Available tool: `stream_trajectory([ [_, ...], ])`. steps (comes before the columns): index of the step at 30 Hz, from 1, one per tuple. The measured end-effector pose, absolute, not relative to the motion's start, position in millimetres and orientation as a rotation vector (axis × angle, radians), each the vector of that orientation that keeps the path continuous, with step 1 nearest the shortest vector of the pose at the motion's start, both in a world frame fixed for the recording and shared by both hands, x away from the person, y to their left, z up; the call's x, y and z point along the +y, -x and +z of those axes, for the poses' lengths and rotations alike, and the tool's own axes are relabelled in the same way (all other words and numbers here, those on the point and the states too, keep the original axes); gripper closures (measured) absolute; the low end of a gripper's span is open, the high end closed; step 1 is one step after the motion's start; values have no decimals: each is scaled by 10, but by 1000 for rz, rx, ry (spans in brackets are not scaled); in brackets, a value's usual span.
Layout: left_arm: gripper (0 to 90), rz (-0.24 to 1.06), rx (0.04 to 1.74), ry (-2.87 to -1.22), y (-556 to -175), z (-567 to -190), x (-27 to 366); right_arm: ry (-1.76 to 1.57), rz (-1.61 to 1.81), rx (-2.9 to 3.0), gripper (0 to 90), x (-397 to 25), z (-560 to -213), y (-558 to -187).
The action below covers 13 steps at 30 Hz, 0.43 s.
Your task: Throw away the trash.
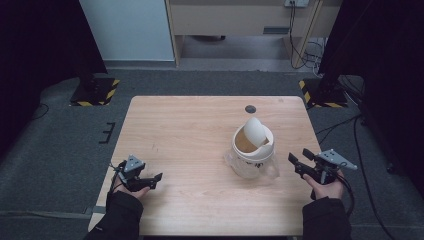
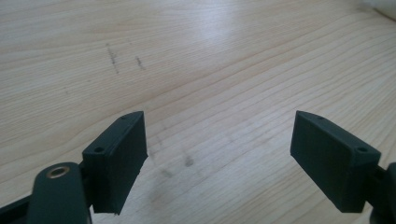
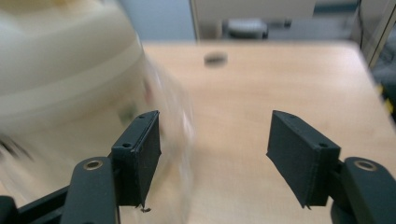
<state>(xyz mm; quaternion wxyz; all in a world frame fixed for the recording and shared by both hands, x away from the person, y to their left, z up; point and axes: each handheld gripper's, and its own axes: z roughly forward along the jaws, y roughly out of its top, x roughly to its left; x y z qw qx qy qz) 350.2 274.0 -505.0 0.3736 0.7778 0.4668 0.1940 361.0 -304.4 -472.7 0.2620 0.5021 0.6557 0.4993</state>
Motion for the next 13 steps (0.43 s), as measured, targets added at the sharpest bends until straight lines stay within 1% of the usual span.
stream_trajectory([
  [7, 173, 477, 1218, -2064, -3551, -5130, 2798, -1457, 1170, 1912, 264, -3104, -5044, -3713],
  [13, 164, 478, 1230, -2090, -3574, -5166, 2819, -1518, 1054, 1948, 196, -3205, -5176, -3765],
])
